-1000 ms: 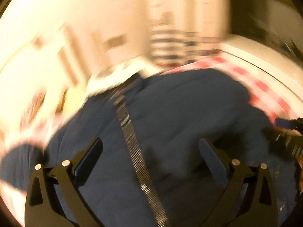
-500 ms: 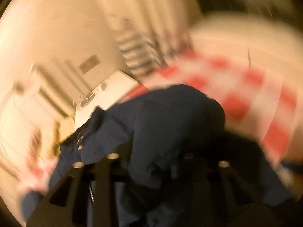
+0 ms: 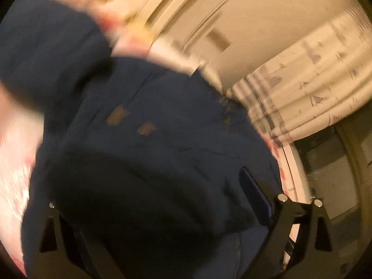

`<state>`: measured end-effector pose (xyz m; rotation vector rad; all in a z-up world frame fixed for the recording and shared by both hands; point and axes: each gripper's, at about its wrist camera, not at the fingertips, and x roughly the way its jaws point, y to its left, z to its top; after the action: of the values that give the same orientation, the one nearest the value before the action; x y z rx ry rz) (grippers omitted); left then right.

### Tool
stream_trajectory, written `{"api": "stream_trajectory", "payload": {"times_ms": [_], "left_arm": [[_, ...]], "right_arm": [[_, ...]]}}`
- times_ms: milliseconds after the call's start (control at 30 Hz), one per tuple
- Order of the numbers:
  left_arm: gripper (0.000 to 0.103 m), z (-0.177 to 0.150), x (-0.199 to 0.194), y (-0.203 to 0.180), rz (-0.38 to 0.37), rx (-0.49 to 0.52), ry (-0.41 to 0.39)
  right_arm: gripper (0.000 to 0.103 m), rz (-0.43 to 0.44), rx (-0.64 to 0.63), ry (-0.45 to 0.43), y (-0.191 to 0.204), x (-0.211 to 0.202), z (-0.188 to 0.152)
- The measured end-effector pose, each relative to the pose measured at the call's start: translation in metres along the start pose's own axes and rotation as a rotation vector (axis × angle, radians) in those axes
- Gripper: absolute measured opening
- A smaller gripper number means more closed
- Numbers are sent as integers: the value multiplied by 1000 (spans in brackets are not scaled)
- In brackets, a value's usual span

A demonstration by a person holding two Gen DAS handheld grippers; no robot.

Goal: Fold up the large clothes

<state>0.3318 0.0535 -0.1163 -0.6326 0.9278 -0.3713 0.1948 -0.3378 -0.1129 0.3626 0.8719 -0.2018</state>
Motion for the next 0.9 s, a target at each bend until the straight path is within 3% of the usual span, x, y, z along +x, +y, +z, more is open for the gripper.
{"api": "stream_trajectory", "payload": {"times_ms": [67,133,200,233,300,333,367,400,467,567,633,767,900], "left_arm": [[90,0,-3,4,-15,22,-17],[90,-2,-10,-8,42,71,-49],[90,-14,-32,-28,164,165,-177],[90,-22,-49,-38,267,192,-306],[90,-34,-76,-46,307,204,-431],[90,-35,-79,-48,296,217,-432],[90,-32,-72,-52,303,252,-376],[90,-30,-64,-55,320,285,-333],[84,-28,-47,-61,380,383,-256],[83,-25,-20,-63,461,484,-178],[83,-23,-7,-61,468,501,-129],[83,-24,27,-77,472,571,-92],[90,-36,48,-91,503,648,-125]], "right_arm": [[78,-5,-3,1,2,0,-1],[78,-6,-3,0,2,-1,-1],[78,-5,2,3,2,0,-2],[78,-8,0,3,3,0,-2],[78,-15,-4,4,3,0,-2],[78,-17,-5,3,3,0,-2],[78,-23,-6,1,4,0,-2],[78,-27,-8,-8,4,-2,-2],[65,-6,-18,-59,6,-13,0],[62,21,-41,-114,15,-28,15],[60,26,-94,-120,30,-29,30],[59,89,-208,-56,70,-1,60],[56,137,-173,68,78,58,77]]}}
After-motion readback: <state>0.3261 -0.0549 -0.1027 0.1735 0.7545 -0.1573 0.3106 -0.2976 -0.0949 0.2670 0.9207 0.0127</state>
